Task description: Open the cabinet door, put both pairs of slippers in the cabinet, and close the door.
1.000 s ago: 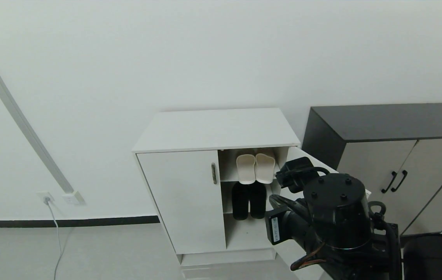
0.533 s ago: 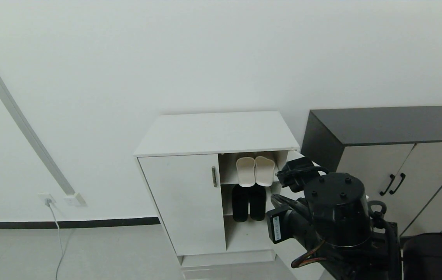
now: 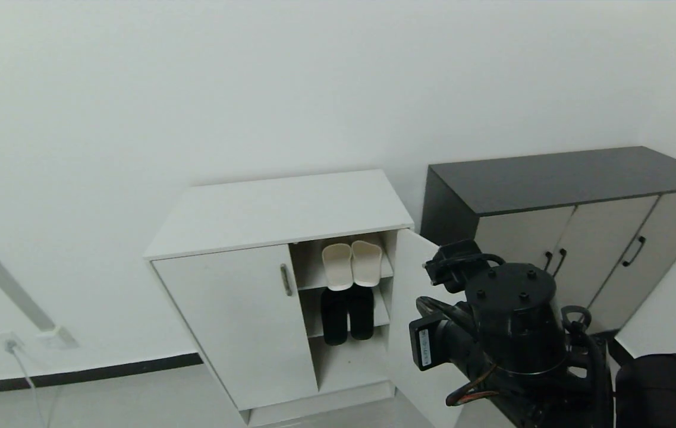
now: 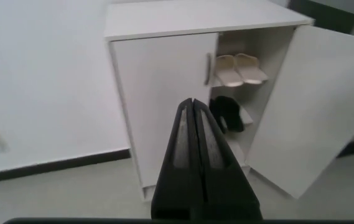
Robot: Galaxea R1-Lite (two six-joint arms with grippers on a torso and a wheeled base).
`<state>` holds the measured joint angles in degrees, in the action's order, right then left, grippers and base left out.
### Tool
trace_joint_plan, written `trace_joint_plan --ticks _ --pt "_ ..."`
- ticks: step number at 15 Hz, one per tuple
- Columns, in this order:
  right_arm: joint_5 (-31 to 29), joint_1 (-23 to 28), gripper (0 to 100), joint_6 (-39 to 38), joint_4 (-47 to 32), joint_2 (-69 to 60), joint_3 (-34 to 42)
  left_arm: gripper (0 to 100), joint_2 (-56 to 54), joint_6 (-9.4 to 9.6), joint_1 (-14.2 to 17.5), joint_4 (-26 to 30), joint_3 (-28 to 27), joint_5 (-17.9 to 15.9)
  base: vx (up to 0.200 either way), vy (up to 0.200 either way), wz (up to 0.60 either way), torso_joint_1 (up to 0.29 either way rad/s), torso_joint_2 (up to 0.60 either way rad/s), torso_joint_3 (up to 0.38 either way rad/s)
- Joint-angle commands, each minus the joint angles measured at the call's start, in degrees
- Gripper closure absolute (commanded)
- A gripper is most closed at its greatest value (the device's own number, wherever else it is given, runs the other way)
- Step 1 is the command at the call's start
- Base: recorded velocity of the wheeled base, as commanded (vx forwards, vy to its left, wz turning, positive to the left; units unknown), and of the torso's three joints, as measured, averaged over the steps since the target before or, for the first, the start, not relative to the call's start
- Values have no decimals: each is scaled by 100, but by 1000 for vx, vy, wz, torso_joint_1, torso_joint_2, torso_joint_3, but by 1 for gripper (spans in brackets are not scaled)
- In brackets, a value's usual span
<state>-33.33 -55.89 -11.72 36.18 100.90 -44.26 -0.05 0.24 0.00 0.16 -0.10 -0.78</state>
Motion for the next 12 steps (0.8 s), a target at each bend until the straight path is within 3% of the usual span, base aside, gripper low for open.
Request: trace_joint_plan --ticks 1,4,10,12 --pt "2 43 100 3 3 -9 -12 100 5 2 9 2 1 8 0 0 -600 7 -2 -2" --pt "2 184 100 82 12 8 -3 100 5 -7 9 2 1 8 0 0 -200 1 -1 2" --pt "72 474 100 90 100 184 -30 100 5 -7 9 2 1 8 -200 0 0 2 1 2" --pt "81 729 100 126 319 422 -241 100 5 -7 9 2 1 8 0 0 0 0 0 0"
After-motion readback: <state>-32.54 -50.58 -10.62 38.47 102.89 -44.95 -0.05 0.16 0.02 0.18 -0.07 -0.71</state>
